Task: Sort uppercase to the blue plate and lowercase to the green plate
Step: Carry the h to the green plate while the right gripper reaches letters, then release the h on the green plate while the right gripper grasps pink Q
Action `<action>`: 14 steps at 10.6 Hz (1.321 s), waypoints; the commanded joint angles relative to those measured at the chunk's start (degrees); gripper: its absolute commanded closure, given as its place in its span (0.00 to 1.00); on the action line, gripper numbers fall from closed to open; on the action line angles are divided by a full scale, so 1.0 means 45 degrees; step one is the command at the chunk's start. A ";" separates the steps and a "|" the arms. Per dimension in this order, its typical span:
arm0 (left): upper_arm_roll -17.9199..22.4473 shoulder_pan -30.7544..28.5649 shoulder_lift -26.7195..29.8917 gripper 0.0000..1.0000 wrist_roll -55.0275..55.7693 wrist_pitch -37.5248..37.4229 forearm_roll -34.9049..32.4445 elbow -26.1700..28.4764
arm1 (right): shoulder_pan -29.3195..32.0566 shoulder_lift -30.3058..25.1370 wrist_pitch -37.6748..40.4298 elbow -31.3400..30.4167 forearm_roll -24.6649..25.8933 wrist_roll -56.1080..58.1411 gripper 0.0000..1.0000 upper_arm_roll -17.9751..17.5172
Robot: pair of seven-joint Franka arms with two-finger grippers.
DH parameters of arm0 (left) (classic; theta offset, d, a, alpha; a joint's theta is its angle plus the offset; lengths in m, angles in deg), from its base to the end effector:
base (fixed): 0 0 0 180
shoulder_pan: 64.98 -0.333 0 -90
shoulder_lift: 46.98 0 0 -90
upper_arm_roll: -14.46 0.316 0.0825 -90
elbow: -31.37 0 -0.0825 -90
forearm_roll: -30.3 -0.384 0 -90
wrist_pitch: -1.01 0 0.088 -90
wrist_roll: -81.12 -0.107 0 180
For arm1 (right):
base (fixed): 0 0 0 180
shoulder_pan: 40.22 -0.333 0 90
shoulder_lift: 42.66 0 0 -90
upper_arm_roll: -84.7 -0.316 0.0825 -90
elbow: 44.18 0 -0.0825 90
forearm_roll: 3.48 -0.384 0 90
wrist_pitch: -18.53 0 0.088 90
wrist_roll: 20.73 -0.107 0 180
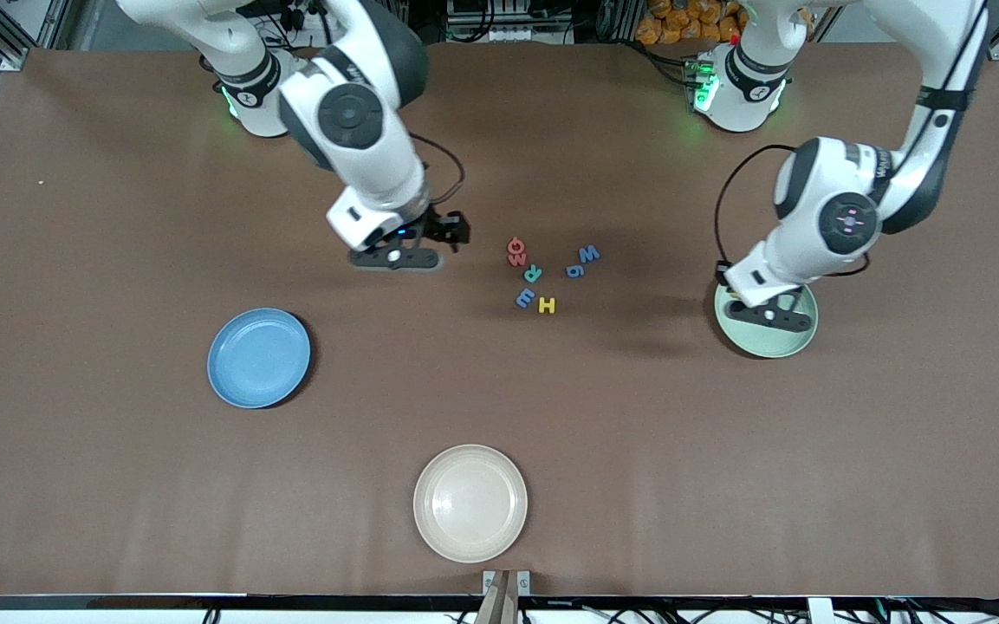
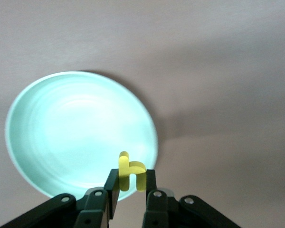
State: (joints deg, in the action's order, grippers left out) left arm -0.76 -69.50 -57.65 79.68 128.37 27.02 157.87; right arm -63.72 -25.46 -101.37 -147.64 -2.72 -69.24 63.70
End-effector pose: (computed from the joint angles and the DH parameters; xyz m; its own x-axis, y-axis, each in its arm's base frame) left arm 0.5211 -0.0966 0.2857 0.9557 -0.2452 -0.1626 -0.2463 -0.9691 0.0135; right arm 0.4607 0.4302 0.3890 0.9949 -0.0763 -0.0666 -0.0807 -0.9945 -0.0673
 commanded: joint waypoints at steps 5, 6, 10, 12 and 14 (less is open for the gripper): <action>-0.0192 -0.0613 -0.0751 1.00 -0.0248 0.1462 -0.0306 0.0657 | -0.1456 0.2816 -0.2339 0.0061 0.3754 -0.4902 0.04 -0.1233; -0.0192 -0.0674 -0.0887 1.00 -0.0364 0.1521 -0.0383 0.0657 | -0.1709 0.3088 -0.2572 0.0061 0.3814 -0.4943 0.06 -0.1233; -0.0192 -0.0870 -0.1026 0.50 -0.0444 0.1639 -0.0501 0.0618 | -0.2199 0.4104 -0.3785 0.0061 0.4806 -0.5607 0.18 -0.1233; -0.0192 -0.0889 -0.0870 0.36 -0.0483 0.1620 -0.0501 0.0540 | -0.2219 0.4262 -0.4194 0.0022 0.4947 -0.5569 0.24 -0.1213; -0.0212 -0.0831 -0.0597 0.16 -0.0386 0.1523 -0.0462 0.0326 | -0.2219 0.4517 -0.4759 -0.0385 0.5530 -0.5588 0.24 -0.1194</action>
State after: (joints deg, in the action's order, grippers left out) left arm -1.17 -72.75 -62.02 78.20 135.78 26.20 159.75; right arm -73.74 -5.94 -120.81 -148.38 19.23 -92.74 58.60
